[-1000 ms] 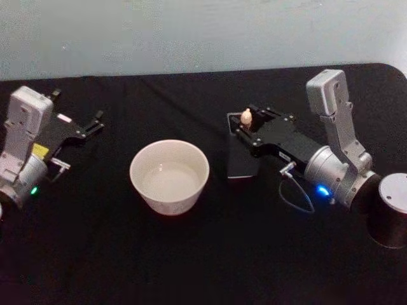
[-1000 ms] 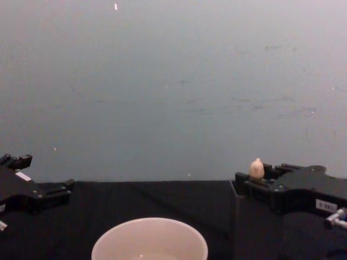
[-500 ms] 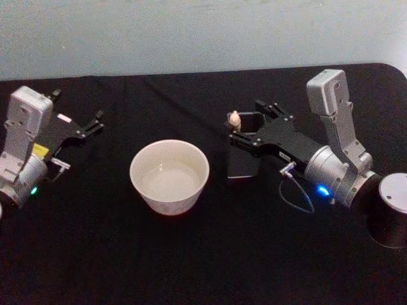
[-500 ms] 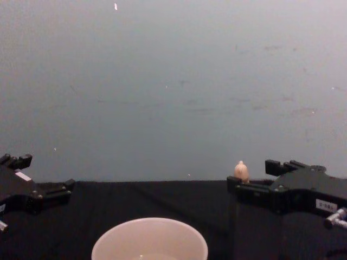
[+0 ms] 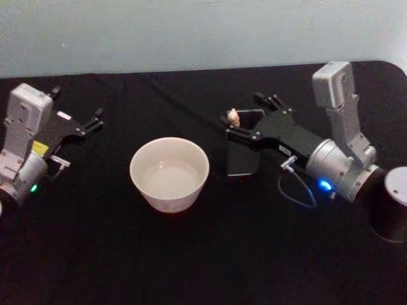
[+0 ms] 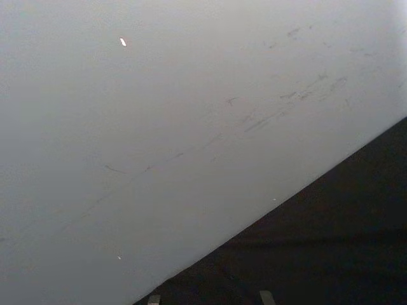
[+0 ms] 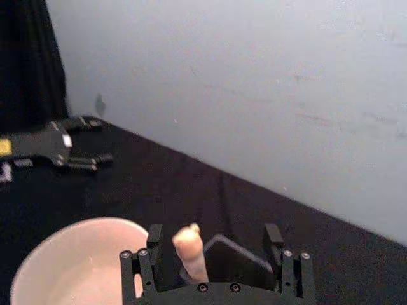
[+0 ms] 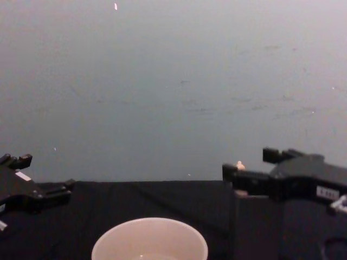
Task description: Pick up the stirring spoon with one hand, stir inside the cup, then place it back in its original position.
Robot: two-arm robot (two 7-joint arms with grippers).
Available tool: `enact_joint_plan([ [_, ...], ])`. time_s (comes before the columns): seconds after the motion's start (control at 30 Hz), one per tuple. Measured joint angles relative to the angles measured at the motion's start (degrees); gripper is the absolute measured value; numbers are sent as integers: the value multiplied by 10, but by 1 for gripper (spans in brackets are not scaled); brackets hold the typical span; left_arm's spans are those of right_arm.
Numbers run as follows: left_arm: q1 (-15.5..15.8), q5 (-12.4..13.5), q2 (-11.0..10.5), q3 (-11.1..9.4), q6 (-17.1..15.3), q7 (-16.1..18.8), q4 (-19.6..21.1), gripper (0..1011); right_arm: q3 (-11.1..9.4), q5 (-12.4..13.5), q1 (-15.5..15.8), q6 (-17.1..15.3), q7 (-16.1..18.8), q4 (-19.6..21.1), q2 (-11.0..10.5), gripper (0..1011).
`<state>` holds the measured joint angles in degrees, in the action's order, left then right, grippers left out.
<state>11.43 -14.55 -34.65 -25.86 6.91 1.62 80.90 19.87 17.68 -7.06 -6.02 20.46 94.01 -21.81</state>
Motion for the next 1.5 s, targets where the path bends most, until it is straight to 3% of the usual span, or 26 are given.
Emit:
enact_joint_plan([
  [0.2, 0, 0, 0, 0, 0, 0, 0, 1001, -13, 25, -1, 11, 11, 20, -1, 1000],
  [0.33, 0, 0, 0, 0, 0, 0, 0, 1001, -32, 34, -6, 22, -16, 25, 9, 1000],
  [0.47, 0, 0, 0, 0, 0, 0, 0, 1001, -48, 16, -13, 29, -58, 13, 24, 1000],
  [0.63, 0, 0, 0, 0, 0, 0, 0, 1001, -61, -38, -21, 39, -129, -29, 47, 1000],
  [0.83, 0, 0, 0, 0, 0, 0, 0, 1001, -61, -86, -22, 38, -170, -79, 61, 1000],
  [1.23, 0, 0, 0, 0, 0, 0, 0, 1001, -51, -123, -18, 12, -168, -125, 69, 1000],
  [1.5, 0, 0, 0, 0, 0, 0, 0, 1001, -50, -124, -18, 11, -167, -126, 69, 1000],
])
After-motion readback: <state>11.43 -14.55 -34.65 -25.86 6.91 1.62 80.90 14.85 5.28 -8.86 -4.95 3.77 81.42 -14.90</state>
